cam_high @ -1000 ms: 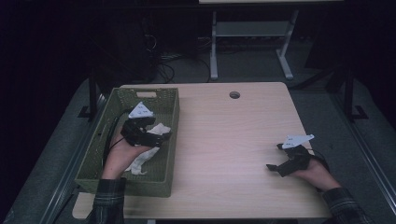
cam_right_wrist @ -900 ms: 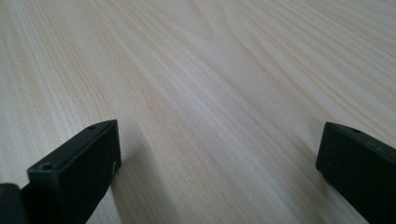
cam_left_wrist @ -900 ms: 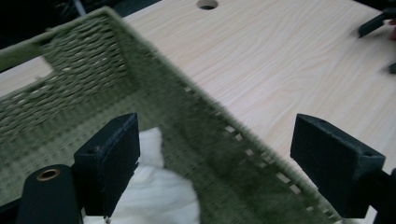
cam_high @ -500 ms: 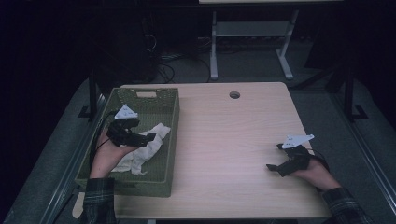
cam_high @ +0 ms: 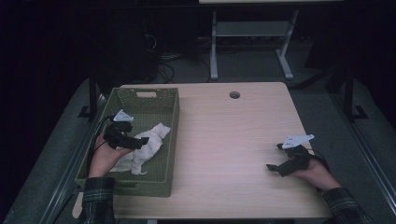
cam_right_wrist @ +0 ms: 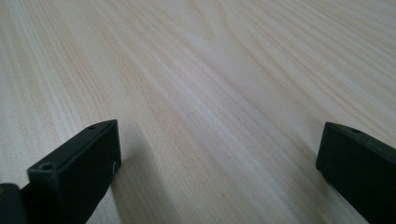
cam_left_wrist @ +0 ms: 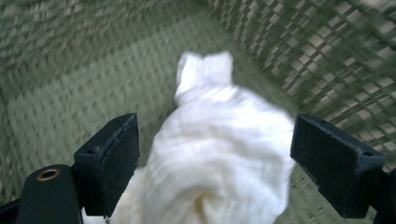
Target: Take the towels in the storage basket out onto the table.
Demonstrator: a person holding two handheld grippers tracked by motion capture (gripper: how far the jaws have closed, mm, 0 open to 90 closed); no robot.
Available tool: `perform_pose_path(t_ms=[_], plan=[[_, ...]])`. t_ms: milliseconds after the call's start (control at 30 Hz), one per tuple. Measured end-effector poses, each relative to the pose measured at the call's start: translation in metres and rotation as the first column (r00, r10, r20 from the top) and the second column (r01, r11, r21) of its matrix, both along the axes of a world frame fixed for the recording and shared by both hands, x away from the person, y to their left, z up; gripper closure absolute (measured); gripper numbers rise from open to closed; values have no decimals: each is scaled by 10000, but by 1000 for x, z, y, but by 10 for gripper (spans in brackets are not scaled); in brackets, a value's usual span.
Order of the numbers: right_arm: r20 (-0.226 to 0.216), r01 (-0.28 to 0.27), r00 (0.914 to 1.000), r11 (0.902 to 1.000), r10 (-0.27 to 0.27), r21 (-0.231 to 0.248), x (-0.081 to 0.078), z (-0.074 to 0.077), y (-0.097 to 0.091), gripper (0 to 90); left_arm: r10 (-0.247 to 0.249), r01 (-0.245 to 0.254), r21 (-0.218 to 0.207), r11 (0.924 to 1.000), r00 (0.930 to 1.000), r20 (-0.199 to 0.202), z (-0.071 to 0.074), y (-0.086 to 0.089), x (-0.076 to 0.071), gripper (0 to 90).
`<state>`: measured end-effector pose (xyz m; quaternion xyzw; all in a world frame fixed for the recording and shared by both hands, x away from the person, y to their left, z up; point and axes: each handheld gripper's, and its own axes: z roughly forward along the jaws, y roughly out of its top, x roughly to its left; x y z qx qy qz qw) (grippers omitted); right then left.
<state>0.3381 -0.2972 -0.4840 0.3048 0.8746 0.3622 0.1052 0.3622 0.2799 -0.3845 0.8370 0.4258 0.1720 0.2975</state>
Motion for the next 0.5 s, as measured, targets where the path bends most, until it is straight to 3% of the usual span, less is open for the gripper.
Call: perform_pose_path(t_ms=[333, 500], plan=[[4, 2, 10000, 10000, -2, 7, 0, 0, 0, 0, 373, -326, 483, 9983, 9943, -996, -21, 4, 8, 152], [6, 0, 10000, 10000, 0, 5, 0, 0, 0, 0, 650, -466, 1199, 9917, 9859, -1543, -31, 3, 12, 152]])
